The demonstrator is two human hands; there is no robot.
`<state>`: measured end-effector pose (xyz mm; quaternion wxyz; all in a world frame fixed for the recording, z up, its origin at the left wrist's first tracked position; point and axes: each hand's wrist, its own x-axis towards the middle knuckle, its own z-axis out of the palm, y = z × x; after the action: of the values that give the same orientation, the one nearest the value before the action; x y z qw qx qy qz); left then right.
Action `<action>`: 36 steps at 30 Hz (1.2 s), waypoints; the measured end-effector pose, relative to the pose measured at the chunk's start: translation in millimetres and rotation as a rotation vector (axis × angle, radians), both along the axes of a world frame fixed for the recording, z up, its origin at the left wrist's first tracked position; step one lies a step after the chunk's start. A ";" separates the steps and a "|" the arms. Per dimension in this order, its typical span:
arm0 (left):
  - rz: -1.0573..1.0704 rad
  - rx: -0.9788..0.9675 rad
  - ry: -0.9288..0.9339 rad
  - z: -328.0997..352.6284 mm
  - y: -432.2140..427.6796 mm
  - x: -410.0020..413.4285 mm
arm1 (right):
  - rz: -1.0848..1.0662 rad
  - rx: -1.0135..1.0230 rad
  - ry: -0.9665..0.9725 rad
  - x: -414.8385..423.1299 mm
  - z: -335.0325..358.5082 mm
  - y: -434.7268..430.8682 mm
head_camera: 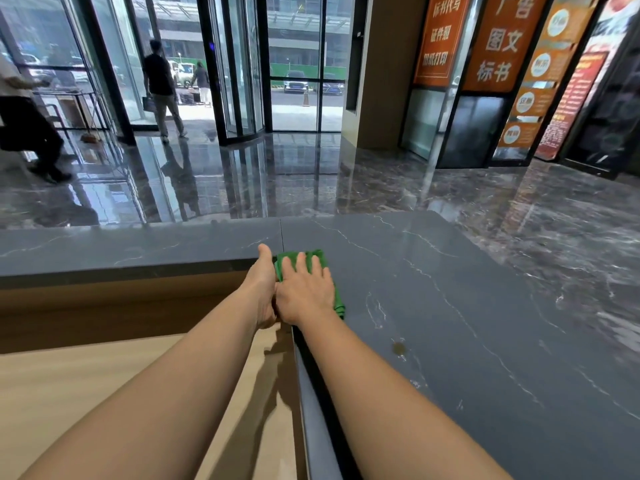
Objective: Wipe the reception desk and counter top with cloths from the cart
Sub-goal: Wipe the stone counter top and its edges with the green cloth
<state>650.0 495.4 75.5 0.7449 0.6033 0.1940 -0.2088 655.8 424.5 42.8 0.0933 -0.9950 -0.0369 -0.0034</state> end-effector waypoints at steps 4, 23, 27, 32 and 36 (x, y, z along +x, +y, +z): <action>0.109 0.023 -0.023 -1.3 -1.7 -4.1 | 0.192 -0.026 0.039 -0.9 4.8 -37.2; 0.143 -0.078 0.049 -5.0 4.8 -66.3 | -0.350 -0.014 0.071 -21.6 6.9 -145.8; 0.170 -0.099 0.042 -3.5 2.9 -79.3 | -0.220 -0.003 0.013 -49.6 3.7 -61.5; 0.156 -0.031 0.026 0.9 -1.0 -93.3 | -0.002 0.019 0.011 -85.4 5.1 -7.8; 0.150 0.013 0.030 4.0 -6.2 -104.4 | 0.209 -0.006 0.036 -84.7 5.9 -34.4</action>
<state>545.6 489.1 79.5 0.7516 0.5885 0.2513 -0.1602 571.1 390.1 48.7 0.0908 -0.9858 -0.1388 0.0245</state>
